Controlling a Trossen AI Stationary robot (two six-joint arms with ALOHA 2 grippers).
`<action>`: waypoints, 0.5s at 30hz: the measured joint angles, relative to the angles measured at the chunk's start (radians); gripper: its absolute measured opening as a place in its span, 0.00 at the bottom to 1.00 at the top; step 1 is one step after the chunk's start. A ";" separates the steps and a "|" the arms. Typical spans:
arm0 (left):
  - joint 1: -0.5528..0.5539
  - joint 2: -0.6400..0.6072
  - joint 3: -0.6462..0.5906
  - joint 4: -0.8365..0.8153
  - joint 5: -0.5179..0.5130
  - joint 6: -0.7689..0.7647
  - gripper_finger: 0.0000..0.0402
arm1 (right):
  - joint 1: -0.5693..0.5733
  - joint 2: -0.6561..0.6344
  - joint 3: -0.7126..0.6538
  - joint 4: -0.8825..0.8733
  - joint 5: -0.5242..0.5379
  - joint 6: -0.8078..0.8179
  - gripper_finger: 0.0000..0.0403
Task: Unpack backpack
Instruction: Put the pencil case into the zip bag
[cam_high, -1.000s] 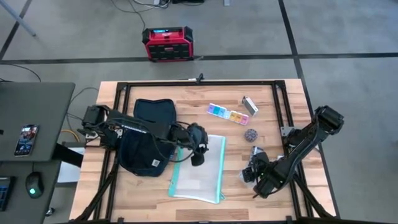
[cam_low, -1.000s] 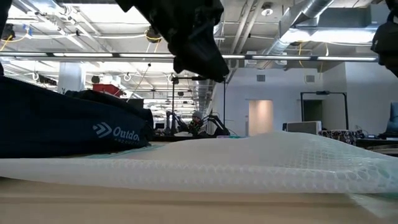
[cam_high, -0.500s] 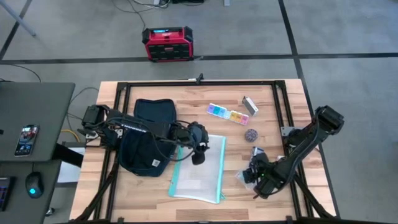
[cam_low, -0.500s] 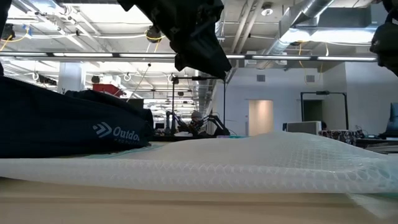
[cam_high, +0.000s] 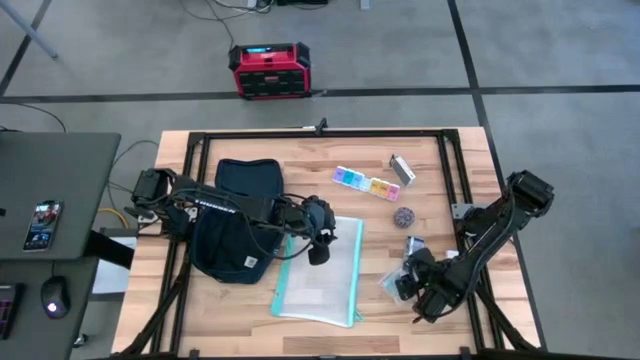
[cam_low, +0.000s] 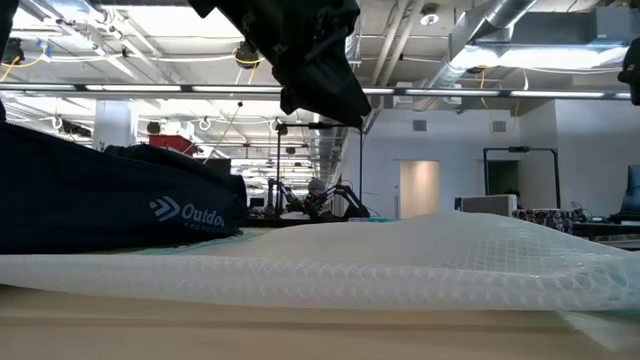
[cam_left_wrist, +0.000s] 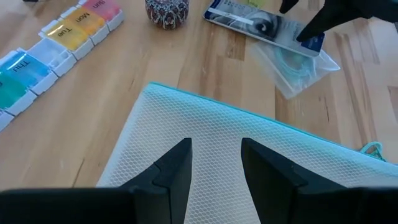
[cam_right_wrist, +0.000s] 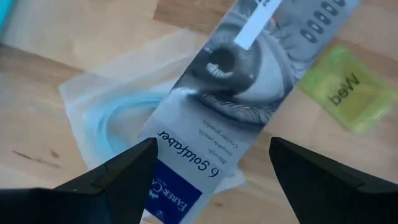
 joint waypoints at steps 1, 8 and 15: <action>0.000 0.000 0.000 0.000 0.000 0.000 0.31 | -0.001 0.000 0.000 0.011 -0.014 -0.035 0.76; 0.000 0.000 0.000 0.000 0.000 0.000 0.31 | -0.029 0.000 0.001 0.009 -0.055 -0.102 0.76; 0.000 0.000 0.000 0.069 0.003 -0.001 0.31 | -0.003 0.000 0.000 -0.007 -0.053 0.066 0.76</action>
